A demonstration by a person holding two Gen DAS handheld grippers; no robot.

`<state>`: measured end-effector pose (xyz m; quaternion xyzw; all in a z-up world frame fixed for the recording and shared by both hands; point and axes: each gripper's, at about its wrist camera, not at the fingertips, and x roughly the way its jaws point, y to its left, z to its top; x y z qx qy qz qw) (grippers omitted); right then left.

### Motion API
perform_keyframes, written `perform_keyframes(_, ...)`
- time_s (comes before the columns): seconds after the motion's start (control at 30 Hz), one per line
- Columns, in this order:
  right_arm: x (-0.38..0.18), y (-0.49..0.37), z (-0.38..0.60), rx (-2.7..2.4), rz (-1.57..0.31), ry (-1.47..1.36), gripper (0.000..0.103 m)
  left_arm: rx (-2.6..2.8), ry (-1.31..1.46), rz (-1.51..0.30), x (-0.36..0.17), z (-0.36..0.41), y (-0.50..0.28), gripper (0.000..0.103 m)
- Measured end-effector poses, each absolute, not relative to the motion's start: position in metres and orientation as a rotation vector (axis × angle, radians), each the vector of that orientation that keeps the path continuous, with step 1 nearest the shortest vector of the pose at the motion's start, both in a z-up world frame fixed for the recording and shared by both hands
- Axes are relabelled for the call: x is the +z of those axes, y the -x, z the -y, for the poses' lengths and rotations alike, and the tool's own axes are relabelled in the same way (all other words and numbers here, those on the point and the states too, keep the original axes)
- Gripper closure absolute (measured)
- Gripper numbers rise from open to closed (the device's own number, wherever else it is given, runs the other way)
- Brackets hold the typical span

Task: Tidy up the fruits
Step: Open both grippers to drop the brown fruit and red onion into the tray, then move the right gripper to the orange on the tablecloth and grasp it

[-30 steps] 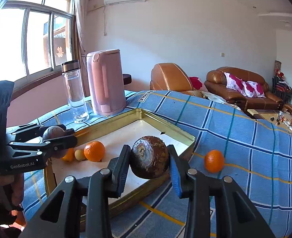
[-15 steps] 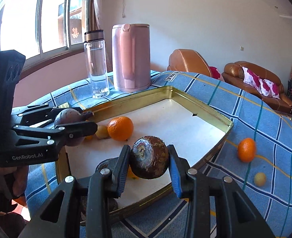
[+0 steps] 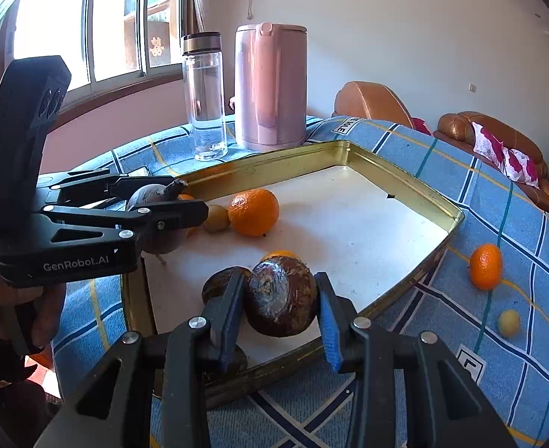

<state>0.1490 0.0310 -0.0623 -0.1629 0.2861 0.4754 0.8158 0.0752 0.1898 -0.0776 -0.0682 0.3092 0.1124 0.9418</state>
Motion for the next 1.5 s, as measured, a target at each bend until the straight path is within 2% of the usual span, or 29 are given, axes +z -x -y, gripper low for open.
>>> perform_keyframes(0.07, -0.061, -0.149, -0.029, 1.024, -0.614, 0.329, 0.059, 0.244, 0.125, -0.622, -0.074, -0.188, -0.074, 0.040)
perform_keyframes(0.13, -0.059, -0.150, -0.026, 1.028, -0.611, 0.307, 0.045, 0.268, 0.123, -0.598, -0.069, -0.188, -0.071, 0.017)
perform_keyframes(0.23, -0.054, -0.153, -0.019, 1.019, -0.601, 0.282, 0.045, 0.274, 0.135, -0.557, -0.061, -0.187, -0.069, 0.005)
perform_keyframes(0.47, -0.032, -0.172, 0.025, 0.865, -0.542, 0.285, 0.045, 0.219, 0.085, -0.527, -0.044, -0.154, -0.091, 0.003)
perform_keyframes(0.73, -0.027, -0.244, 0.085, 0.588, -0.616, 0.253, 0.045, 0.157, 0.068, -0.513, -0.023, -0.117, -0.130, 0.000)
perform_keyframes(1.0, -0.050, -0.287, 0.073, 0.566, -0.707, 0.275, 0.049, 0.135, 0.102, -0.554, -0.012, -0.113, -0.169, 0.000)
perform_keyframes(1.23, -0.058, -0.312, 0.041, 0.636, -0.737, 0.329, 0.049, 0.154, 0.126, -0.548, -0.012, -0.120, -0.172, 0.000)
perform_keyframes(1.37, -0.077, -0.338, 0.028, 0.663, -0.825, 0.324, 0.049, 0.158, 0.123, -0.564, -0.014, -0.122, -0.177, 0.000)
perform_keyframes(1.4, -0.081, -0.342, 0.027, 0.668, -0.842, 0.314, 0.055, 0.158, 0.123, -0.565, -0.013, -0.122, -0.178, 0.000)
perform_keyframes(1.5, -0.081, -0.340, 0.031, 0.689, -0.840, 0.289, 0.056, 0.149, 0.123, -0.561, -0.009, -0.116, -0.181, 0.000)
